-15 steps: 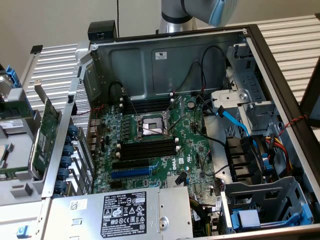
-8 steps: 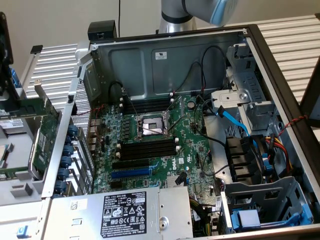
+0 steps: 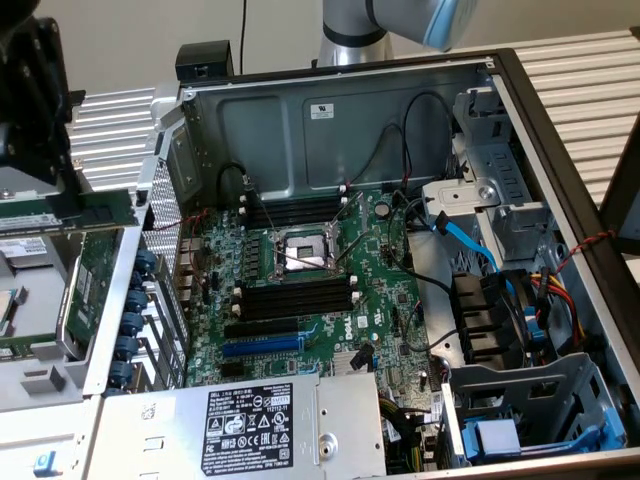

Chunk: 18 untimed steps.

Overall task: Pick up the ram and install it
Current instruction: 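Pick up the ram and move it above insertion slot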

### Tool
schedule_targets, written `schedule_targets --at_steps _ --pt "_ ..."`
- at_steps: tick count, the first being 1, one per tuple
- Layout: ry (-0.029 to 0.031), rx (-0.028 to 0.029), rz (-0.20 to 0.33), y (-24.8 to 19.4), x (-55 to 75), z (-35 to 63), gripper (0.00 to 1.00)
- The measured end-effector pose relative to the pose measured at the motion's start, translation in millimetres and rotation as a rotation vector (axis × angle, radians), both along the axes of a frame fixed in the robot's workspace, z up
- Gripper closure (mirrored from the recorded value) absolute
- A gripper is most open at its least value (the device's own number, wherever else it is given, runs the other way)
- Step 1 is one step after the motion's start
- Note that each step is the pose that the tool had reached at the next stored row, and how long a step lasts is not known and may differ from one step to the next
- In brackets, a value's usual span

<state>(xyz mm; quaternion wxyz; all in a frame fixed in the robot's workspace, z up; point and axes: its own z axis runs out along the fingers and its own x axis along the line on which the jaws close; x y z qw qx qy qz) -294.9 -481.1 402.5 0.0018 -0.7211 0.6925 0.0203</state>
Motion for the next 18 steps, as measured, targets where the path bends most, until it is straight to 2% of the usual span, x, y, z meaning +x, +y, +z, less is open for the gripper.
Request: schedule_targets --at_steps 7,15,18 --pt "0.0000 -0.0101 0.000 0.0 29.9 0.0 0.87" --pt "0.0000 -0.0291 0.000 0.0 62.1 0.0 0.87" --pt "0.0001 -0.0341 0.000 0.0 75.2 0.0 0.87"
